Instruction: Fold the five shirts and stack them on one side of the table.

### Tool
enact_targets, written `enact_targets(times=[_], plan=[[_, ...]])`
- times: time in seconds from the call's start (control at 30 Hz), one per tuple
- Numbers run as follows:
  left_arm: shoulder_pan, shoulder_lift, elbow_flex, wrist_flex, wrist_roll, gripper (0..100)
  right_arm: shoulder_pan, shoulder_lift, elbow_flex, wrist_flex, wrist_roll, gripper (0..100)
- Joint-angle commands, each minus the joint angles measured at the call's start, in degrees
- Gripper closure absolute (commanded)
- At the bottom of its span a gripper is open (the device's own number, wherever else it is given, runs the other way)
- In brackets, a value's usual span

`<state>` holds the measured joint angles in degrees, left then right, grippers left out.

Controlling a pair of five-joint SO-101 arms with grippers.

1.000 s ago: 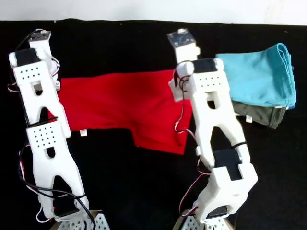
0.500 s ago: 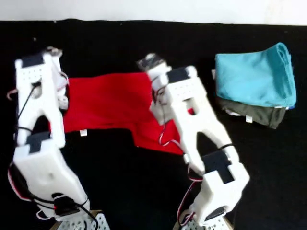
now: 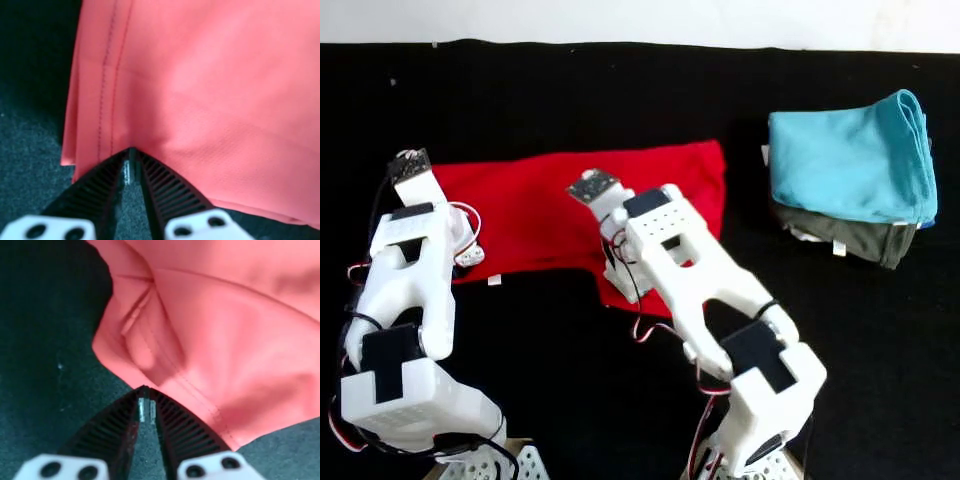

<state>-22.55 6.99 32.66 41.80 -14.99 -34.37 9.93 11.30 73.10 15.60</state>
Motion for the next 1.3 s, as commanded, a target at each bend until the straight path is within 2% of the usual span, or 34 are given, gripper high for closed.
enact_targets(times=[0.0, 0.2, 0.73, 0.93, 1.1, 1.27], plan=[[-0.84, -0.13, 0.22, -1.93, 0.53, 99, -0.31, -6.29, -3.47, 0.92, 0.53, 98.4], [-0.84, -0.13, 0.22, -1.93, 0.53, 99, -3.74, -6.73, -3.12, 2.07, 0.53, 81.7], [-0.84, -0.13, 0.22, -1.93, 0.53, 99, -1.89, 5.67, -2.95, -6.46, 0.62, 84.8], [-0.84, -0.13, 0.22, -1.93, 0.53, 99, 1.63, 7.69, -2.95, -9.36, 5.01, 99.4], [-0.84, -0.13, 0.22, -1.93, 0.53, 99, 4.18, 6.46, -3.03, -9.01, 5.01, 99.3], [-0.84, -0.13, 0.22, -1.93, 0.53, 99, 4.0, -3.47, -2.95, -4.62, 5.01, 99.3]])
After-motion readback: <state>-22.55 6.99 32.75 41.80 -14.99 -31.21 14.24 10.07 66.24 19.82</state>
